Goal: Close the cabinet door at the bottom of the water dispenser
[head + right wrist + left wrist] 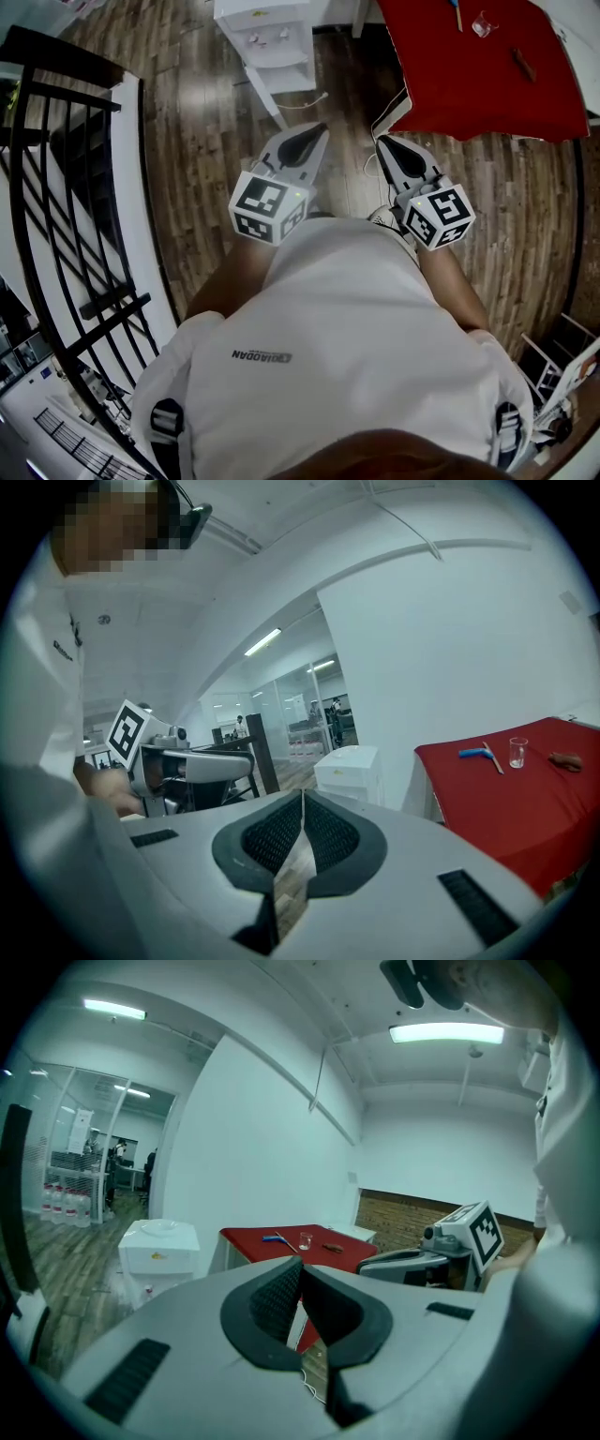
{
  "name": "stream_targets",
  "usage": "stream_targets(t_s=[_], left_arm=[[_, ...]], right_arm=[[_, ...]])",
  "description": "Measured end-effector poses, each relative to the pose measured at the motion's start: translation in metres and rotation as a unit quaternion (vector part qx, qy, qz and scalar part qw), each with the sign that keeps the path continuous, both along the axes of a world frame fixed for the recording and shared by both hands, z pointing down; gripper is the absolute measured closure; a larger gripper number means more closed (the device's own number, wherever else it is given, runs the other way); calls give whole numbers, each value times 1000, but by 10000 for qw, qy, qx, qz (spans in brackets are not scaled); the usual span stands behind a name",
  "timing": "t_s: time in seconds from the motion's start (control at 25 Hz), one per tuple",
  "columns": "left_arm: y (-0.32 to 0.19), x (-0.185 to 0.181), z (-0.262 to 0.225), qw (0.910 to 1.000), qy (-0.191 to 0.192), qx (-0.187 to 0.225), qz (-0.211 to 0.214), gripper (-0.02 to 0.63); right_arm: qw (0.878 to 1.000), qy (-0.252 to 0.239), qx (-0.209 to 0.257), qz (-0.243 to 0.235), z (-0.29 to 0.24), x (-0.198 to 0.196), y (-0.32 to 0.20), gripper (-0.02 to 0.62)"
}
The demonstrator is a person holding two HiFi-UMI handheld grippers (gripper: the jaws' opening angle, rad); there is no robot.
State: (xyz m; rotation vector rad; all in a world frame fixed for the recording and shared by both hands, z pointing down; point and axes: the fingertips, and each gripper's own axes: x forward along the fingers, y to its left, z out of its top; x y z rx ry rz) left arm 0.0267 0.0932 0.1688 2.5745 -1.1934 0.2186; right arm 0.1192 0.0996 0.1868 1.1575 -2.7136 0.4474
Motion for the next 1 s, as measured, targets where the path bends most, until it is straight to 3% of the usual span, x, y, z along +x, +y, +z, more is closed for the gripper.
stream_targets(t_s=[0.48,1.0], left_arm=[[21,-107,11,9961,36,-26,-882,611],[28,-147,22,9847,2,-55,-1740,611]], right_arm=[[9975,117,33,-694,3,-91,6,572],[9863,125,100,-1642,7,-141,-6,572]])
